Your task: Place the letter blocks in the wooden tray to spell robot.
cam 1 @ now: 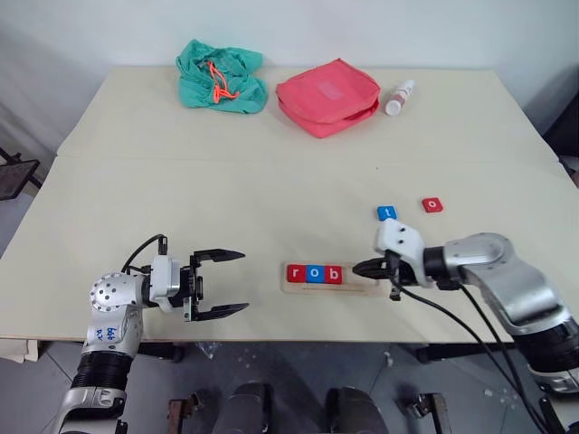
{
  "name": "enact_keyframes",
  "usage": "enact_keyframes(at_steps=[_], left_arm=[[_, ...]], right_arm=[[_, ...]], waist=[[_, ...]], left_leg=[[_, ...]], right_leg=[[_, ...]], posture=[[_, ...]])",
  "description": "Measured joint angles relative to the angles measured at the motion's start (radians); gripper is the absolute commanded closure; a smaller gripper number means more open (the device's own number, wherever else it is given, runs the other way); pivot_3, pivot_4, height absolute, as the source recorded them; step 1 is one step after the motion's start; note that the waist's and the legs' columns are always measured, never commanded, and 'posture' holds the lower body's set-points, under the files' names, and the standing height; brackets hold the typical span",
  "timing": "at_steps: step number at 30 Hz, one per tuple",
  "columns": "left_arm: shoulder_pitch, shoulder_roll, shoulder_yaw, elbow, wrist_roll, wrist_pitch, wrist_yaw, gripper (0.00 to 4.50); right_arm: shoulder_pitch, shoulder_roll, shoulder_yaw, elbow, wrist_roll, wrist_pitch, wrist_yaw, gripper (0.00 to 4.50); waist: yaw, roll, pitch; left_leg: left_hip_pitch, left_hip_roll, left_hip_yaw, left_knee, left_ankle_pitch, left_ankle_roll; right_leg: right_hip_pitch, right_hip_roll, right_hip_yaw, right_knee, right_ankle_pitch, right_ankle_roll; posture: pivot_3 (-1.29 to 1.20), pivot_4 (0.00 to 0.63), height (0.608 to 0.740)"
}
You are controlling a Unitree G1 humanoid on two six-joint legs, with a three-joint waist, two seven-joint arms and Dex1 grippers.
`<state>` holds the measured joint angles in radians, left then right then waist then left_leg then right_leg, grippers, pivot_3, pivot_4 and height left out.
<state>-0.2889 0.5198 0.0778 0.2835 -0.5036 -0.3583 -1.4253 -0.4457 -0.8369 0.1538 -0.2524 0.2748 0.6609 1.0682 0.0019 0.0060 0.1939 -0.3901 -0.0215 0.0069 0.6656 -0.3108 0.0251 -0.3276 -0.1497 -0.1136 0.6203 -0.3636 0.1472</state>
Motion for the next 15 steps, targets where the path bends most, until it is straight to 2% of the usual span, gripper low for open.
enact_keyframes(at_steps=[2, 7, 12, 13, 15], left_arm=[[-0.009, -0.001, -0.001, 0.004, 0.000, -0.001, -0.008, 0.00], [-0.027, -0.010, -0.002, 0.024, 0.000, -0.002, -0.024, 0.00], [-0.054, -0.015, -0.006, 0.067, 0.000, -0.005, -0.047, 0.00], [-0.057, -0.016, -0.006, 0.078, 0.000, -0.005, -0.052, 0.00], [-0.061, -0.019, -0.007, 0.088, 0.000, -0.006, -0.058, 0.00]], right_arm=[[0.027, 0.000, -0.075, -0.016, 0.029, 0.009, -0.021, 3.62], [0.110, 0.011, -0.240, -0.014, 0.061, -0.010, -0.101, 1.95], [0.258, 0.051, -0.408, 0.016, 0.065, -0.067, -0.203, 0.25], [0.277, 0.067, -0.433, 0.023, 0.067, -0.074, -0.223, 0.02], [0.311, 0.095, -0.486, 0.033, 0.070, -0.084, -0.266, 0.02]], waist=[[0.001, 0.000, 0.000], [0.003, 0.000, 0.000], [0.016, 0.000, 0.000], [0.018, 0.000, 0.000], [0.019, 0.000, 0.000]], left_leg=[[0.000, 0.000, 0.000, 0.000, 0.000, 0.000], [0.000, 0.000, 0.000, 0.000, 0.000, 0.000], [0.000, 0.000, 0.002, 0.000, 0.000, 0.000], [0.000, 0.000, 0.002, 0.000, 0.000, 0.000], [0.001, 0.000, 0.003, 0.000, 0.000, 0.000]], right_leg=[[0.000, 0.000, 0.000, 0.000, 0.000, 0.000], [0.000, 0.000, 0.000, 0.000, 0.000, 0.000], [0.000, 0.000, 0.000, 0.000, 0.000, 0.000], [0.000, 0.000, 0.000, 0.000, 0.000, 0.000], [0.000, 0.000, 0.001, 0.000, 0.000, 0.000]], posture=[[0.00, 0.150, 0.740], [0.00, 0.150, 0.740], [0.00, 0.150, 0.740], [0.00, 0.150, 0.740], [0.00, 0.150, 0.740]])
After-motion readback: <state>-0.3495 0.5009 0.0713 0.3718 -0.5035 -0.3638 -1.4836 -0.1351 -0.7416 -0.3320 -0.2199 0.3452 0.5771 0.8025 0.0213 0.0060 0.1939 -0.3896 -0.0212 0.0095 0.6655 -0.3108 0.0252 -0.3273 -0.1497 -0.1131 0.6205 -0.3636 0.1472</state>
